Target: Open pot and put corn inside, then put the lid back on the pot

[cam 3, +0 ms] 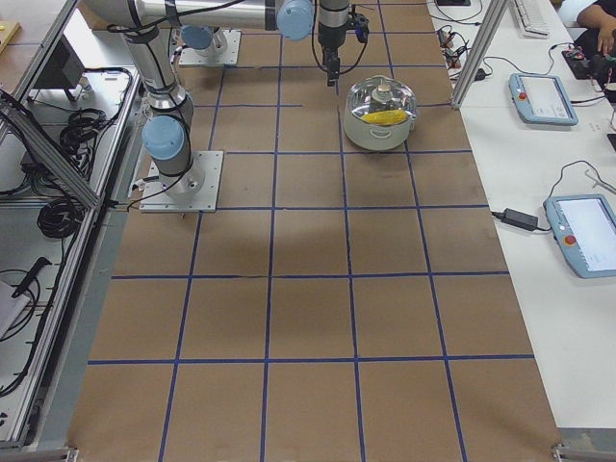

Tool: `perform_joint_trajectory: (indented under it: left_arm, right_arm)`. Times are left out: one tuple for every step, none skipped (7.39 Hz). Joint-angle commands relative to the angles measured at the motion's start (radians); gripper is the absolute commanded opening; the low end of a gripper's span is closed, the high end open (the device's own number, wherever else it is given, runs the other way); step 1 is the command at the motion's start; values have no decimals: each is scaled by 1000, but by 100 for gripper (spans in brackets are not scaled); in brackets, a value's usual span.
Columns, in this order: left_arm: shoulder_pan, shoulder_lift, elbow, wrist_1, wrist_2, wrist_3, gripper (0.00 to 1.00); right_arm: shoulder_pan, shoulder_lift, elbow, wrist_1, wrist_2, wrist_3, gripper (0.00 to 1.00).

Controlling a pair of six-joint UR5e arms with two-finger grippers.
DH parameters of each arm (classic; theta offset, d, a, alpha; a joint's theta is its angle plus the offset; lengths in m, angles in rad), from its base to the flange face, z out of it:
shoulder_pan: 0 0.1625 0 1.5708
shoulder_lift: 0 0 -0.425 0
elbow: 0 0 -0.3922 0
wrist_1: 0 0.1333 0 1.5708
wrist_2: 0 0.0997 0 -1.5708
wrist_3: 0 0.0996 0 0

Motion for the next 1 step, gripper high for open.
perform_joint_trajectory:
  left_arm:
    - [0, -4, 9, -4, 2, -4, 100]
  right_arm:
    - [1, 4, 1, -2, 3, 2, 100]
